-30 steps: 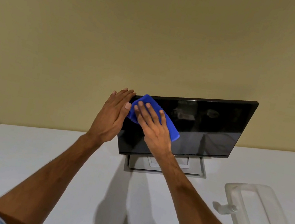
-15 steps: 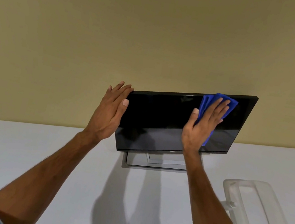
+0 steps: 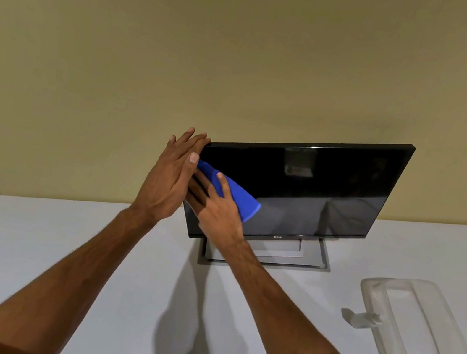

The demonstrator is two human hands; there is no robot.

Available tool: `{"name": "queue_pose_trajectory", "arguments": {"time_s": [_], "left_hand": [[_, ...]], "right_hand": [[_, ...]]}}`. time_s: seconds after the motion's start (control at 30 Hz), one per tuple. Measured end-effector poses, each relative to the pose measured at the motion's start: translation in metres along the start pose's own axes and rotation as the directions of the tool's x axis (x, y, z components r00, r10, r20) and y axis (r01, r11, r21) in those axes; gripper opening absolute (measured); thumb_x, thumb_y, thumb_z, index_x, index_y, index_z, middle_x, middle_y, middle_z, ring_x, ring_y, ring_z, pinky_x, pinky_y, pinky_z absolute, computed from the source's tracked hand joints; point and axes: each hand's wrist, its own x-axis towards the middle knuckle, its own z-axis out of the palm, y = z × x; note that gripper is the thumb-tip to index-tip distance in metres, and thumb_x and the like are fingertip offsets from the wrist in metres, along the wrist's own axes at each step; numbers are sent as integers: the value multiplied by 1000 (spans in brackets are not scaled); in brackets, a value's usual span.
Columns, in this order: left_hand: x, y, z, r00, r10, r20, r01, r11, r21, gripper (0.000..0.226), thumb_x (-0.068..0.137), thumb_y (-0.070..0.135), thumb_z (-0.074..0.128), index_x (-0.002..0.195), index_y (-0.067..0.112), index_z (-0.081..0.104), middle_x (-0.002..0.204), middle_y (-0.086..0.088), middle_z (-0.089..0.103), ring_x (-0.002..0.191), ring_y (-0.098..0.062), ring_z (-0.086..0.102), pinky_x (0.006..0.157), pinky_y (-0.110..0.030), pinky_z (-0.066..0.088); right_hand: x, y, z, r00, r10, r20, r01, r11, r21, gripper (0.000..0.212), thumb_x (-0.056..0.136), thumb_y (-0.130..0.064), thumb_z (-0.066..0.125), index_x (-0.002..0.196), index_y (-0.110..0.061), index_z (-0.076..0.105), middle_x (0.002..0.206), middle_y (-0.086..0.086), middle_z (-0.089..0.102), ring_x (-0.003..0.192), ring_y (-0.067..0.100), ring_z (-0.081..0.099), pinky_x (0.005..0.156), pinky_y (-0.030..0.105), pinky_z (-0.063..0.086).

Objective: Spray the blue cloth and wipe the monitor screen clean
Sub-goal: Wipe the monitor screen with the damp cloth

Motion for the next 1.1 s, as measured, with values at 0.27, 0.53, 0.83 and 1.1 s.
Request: {"name": "queue_pose_trajectory", "arguments": {"time_s": [0.27, 0.53, 0.83, 1.1], "left_hand": [[3, -6, 2, 999, 36, -17, -35, 999, 29, 58, 122, 35, 19, 167, 14, 47, 175, 6, 43, 171, -6, 18, 141, -32, 3], [4, -14, 5, 997, 69, -16, -68, 997, 39, 57, 123, 41, 18, 170, 21, 43, 178, 14, 37, 172, -8, 12, 142, -32, 0], [3, -8, 5, 999, 38, -25, -37, 999, 26, 58, 122, 39, 20, 168, 17, 47, 176, 9, 41, 171, -5, 15, 141, -29, 1], [3, 0, 8, 999, 5, -51, -4, 1000, 14, 57, 121, 37, 21, 167, 16, 48, 174, 6, 45, 170, -5, 21, 142, -35, 3]], "right_hand": [[-28, 67, -17, 904, 407, -133, -405, 913, 45, 106, 87, 7, 46, 175, -24, -3, 182, -1, -8, 170, 20, -13, 136, 57, -3], [-63, 156, -43, 515, 822, -241, -762, 569, 310, 102, 84, 20, 41, 175, -14, 13, 184, 10, 5, 171, 30, 3, 137, 57, 14], [-89, 213, -69, 275, 938, -211, -726, 346, 594, 99, 83, 21, 38, 174, -11, 19, 184, 11, 9, 171, 29, 7, 137, 25, 11], [-64, 141, -38, 370, 898, -240, -669, 436, 601, 61, 116, -9, 37, 173, -2, 17, 183, 14, 9, 171, 32, 6, 140, 42, 12]]}}
